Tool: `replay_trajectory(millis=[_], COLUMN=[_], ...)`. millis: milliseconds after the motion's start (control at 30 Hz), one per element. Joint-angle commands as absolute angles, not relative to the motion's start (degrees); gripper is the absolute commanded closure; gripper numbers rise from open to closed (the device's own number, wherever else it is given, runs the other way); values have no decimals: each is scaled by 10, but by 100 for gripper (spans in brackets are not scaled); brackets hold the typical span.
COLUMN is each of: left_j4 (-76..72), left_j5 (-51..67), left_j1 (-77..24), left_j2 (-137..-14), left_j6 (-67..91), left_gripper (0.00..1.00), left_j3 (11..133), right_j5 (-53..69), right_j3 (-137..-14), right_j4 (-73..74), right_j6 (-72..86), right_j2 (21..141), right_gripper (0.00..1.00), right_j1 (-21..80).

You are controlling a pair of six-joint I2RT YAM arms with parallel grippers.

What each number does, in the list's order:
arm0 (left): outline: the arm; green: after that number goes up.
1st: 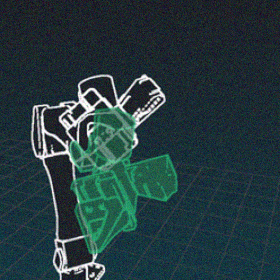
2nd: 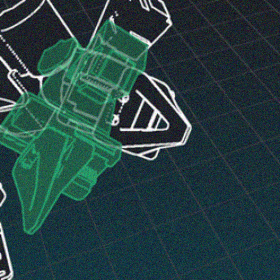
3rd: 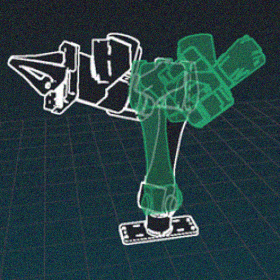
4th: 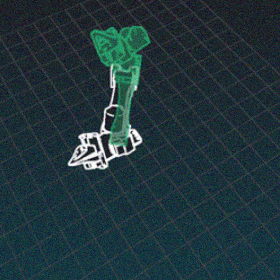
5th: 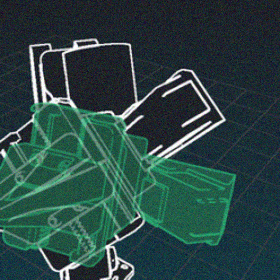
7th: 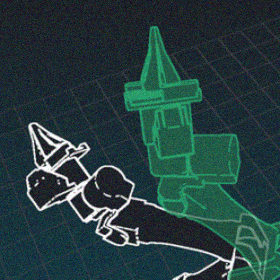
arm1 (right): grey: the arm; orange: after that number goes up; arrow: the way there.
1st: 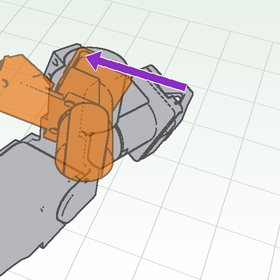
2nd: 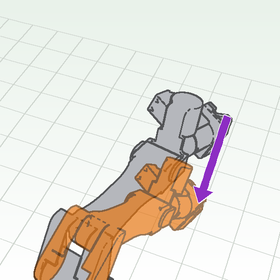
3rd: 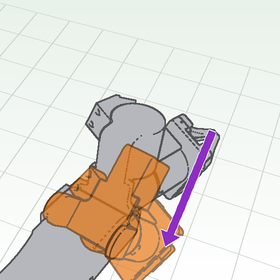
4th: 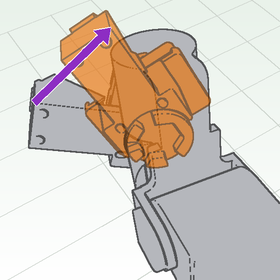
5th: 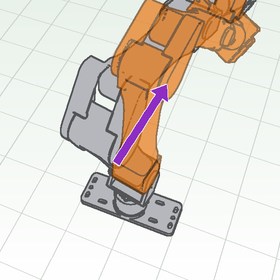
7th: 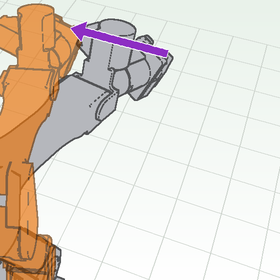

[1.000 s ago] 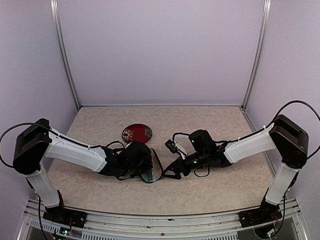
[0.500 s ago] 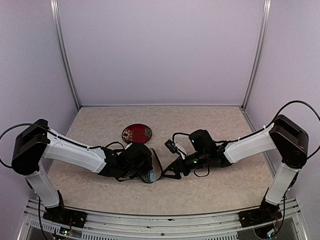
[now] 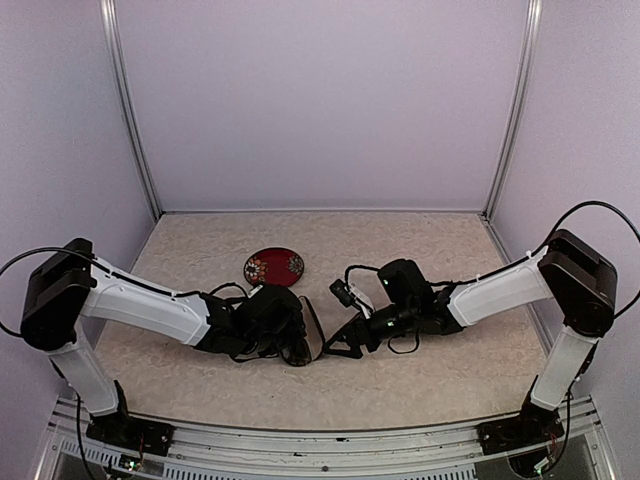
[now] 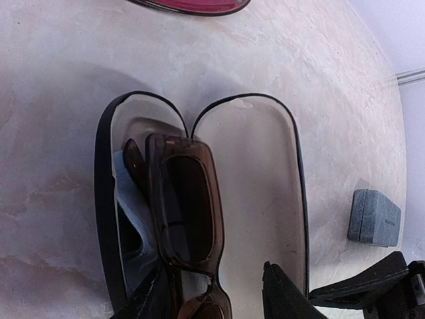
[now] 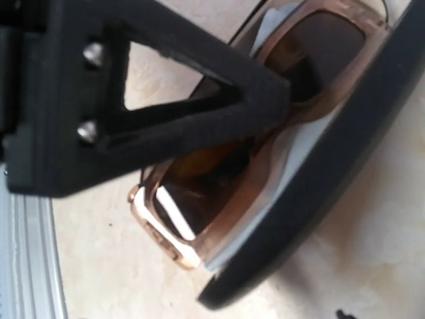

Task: Organize the sunglasses
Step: Place the sunglasses in the sunglasses case, then move the case with sunglasses to the center of the board.

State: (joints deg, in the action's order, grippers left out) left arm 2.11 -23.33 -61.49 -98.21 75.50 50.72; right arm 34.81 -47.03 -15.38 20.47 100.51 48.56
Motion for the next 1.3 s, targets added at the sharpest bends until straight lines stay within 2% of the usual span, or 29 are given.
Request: replay_trajectory(millis=[0,367,567,867,1267], left_j4=[40,66,59,-21,-88], left_j5=[-266,-330,-354,-263,-186], left_j1=[-622,-634,-629,-555,-482], left_j2=[-945,-895,-850,-795,-756], left_j6=[743,705,679,672,634], left_gripper=[53,52,47,39,37], left_j3=[499,494,455,354,300], right_j5=[348,313,270,272,217], right_j3=[-474,-486,-507,-606,-730], right_j4=[-163,-143,-108,-45,53], right_j6=[202,194,188,179,196], right_j2=[988,971,948,1010,1113], right_gripper=[23,24,24,21,18], right_j1=[483,491,499,528,569])
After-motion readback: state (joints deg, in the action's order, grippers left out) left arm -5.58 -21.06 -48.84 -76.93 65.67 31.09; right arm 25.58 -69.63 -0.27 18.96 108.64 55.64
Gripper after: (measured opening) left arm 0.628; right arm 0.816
